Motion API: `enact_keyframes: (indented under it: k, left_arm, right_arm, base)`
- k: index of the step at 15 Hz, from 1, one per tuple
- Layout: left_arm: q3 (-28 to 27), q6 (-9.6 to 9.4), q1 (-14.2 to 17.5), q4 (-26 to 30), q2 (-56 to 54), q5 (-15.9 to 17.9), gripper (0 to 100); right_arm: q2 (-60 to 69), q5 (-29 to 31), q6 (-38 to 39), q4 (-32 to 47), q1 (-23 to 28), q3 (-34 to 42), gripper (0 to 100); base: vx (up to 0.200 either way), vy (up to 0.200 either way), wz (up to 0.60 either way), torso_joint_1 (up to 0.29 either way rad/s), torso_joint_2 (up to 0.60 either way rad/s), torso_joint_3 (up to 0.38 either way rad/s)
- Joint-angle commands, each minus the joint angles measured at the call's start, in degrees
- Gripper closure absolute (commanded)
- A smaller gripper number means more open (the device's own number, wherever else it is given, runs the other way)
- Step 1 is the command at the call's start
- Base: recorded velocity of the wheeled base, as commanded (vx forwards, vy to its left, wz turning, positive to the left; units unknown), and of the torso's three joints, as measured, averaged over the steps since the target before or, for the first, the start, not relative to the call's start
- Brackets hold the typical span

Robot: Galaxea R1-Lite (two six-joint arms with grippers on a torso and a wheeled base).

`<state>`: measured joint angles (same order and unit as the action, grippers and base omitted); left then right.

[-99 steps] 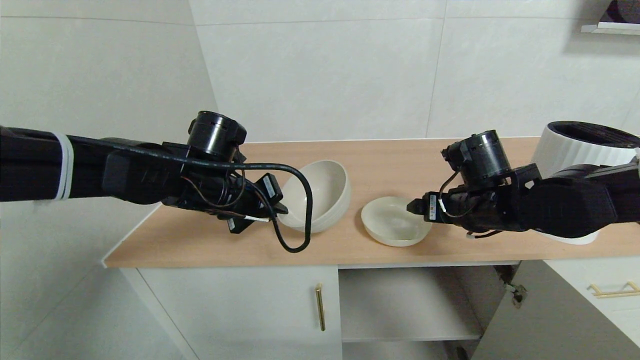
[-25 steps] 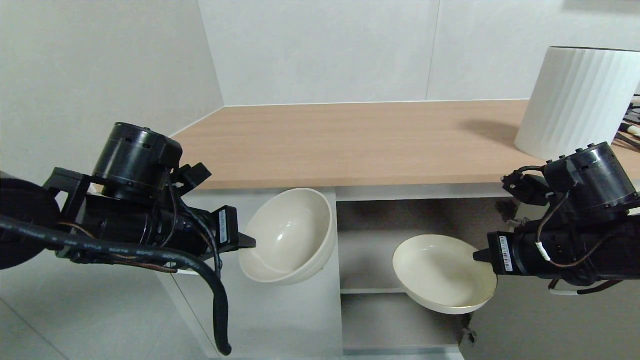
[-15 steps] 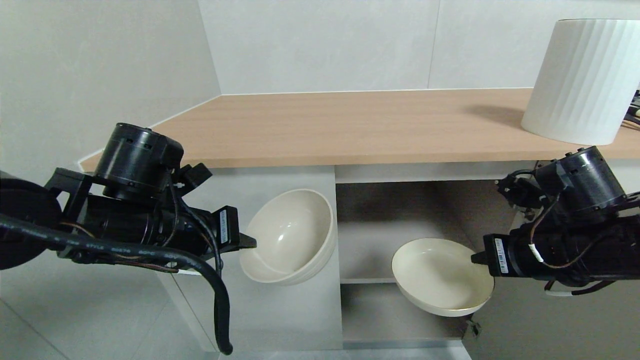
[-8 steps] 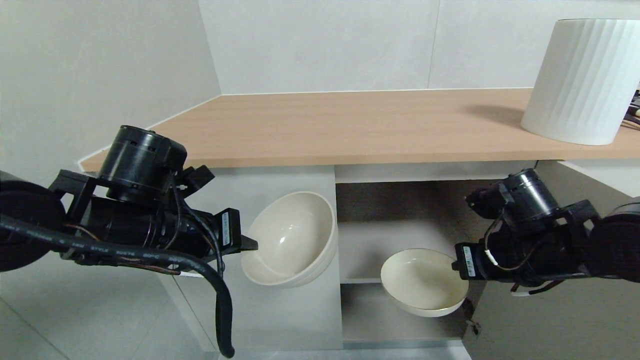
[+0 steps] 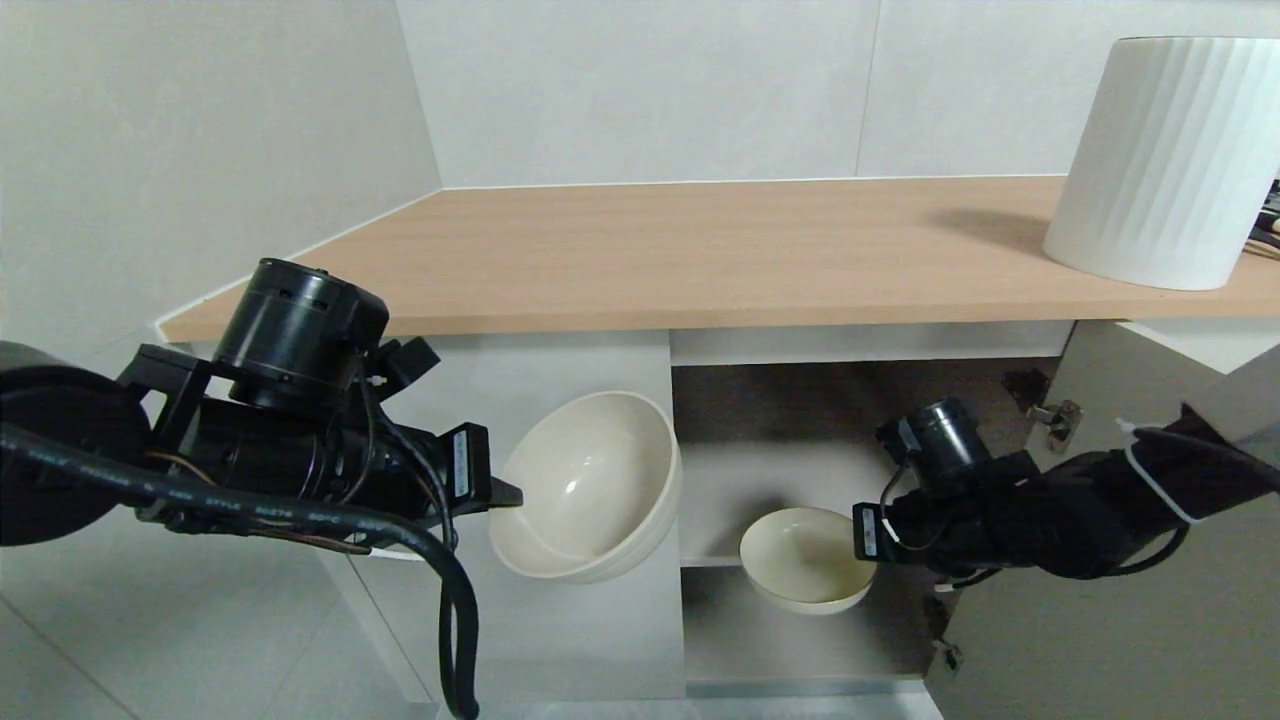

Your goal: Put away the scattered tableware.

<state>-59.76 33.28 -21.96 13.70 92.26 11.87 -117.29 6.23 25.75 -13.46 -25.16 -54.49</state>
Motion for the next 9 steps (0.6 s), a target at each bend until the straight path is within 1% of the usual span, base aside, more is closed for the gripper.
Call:
enact_keyframes:
  k: [1, 2, 3, 4, 7, 9]
  left_arm:
    - [-0.01, 0.03, -0.11, 0.01, 0.2, -0.01, 100]
    - [-0.01, 0.03, -0.11, 0.01, 0.2, -0.01, 100]
    - [-0.01, 0.12, -0.11, 0.01, 0.2, -0.01, 100]
    - [-0.01, 0.03, -0.19, 0.01, 0.2, -0.01, 100]
    - [-0.01, 0.03, -0.19, 0.01, 0.47, -0.01, 100]
    - [-0.01, 0.12, -0.19, 0.01, 0.47, -0.01, 100]
  right_arm:
    - [-7.61, 2.56, 0.97, -5.79, 1.61, -0.18, 100]
    - [-8.4, 3.17, 1.41, -7.46, 1.78, -0.18, 100]
    - [-10.86, 5.55, 2.55, -12.47, 2.75, -0.26, 100]
    - [-12.0, 6.6, 2.55, -14.93, 3.36, -0.35, 100]
    - [-14.64, 7.48, 2.73, -16.6, 4.24, -2.29, 100]
    - [-17.36, 10.65, 3.17, -16.69, 4.51, -4.83, 100]
  base:
    - [0.0, 0.0, 0.0, 0.0, 0.0, 0.0]
    - [0.0, 0.0, 0.0, 0.0, 0.0, 0.0]
    - [0.0, 0.0, 0.0, 0.0, 0.0, 0.0]
    - [0.0, 0.0, 0.0, 0.0, 0.0, 0.0]
    - [0.0, 0.0, 0.0, 0.0, 0.0, 0.0]
    - [0.0, 0.0, 0.0, 0.0, 0.0, 0.0]
